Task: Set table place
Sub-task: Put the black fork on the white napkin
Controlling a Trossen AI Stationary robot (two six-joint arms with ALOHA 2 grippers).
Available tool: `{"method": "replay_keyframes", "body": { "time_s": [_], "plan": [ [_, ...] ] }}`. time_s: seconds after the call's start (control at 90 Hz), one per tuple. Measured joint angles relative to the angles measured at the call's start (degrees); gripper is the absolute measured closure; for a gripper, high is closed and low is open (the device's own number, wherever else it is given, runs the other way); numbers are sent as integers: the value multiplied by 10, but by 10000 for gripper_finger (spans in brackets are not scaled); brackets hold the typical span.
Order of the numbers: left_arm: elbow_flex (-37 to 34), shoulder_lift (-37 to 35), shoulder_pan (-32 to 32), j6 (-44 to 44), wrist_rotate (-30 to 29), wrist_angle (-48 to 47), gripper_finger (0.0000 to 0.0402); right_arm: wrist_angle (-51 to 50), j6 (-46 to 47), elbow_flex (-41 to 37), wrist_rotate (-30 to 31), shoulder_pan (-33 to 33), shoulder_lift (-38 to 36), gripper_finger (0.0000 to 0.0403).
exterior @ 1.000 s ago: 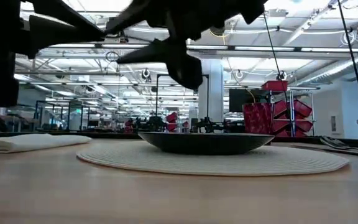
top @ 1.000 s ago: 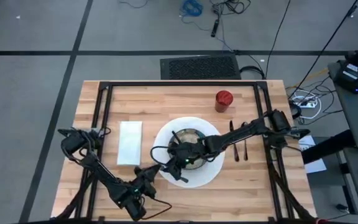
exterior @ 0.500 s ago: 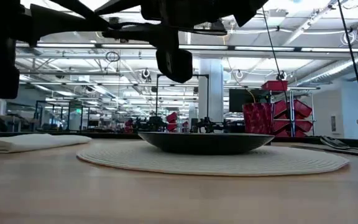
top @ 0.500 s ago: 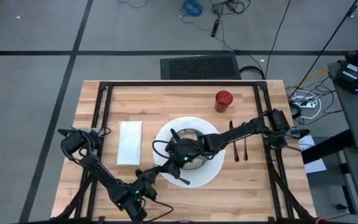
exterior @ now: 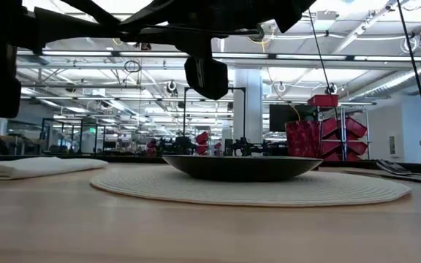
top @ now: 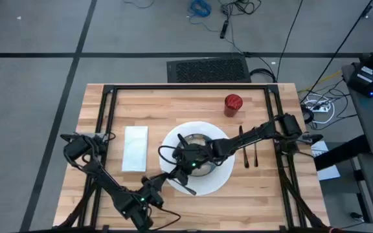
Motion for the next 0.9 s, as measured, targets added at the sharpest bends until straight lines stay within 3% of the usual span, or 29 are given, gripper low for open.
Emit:
{"method": "replay_keyframes", "body": {
  "time_s": [0.167,0.611,0.822,0.9],
  "plan": [
    [6,0,0,-11,17,28,392,-2,-2,0,-2,1,0,401],
    [24,-1,-4,-80,38,39,306,8,-7,0,3,11,0,401],
    [26,-4,-13,-86,15,-37,301,23,1,1,2,16,0,401],
    [26,-18,-19,-125,10,-70,301,23,11,2,-4,20,-2,401]
  ]
}}
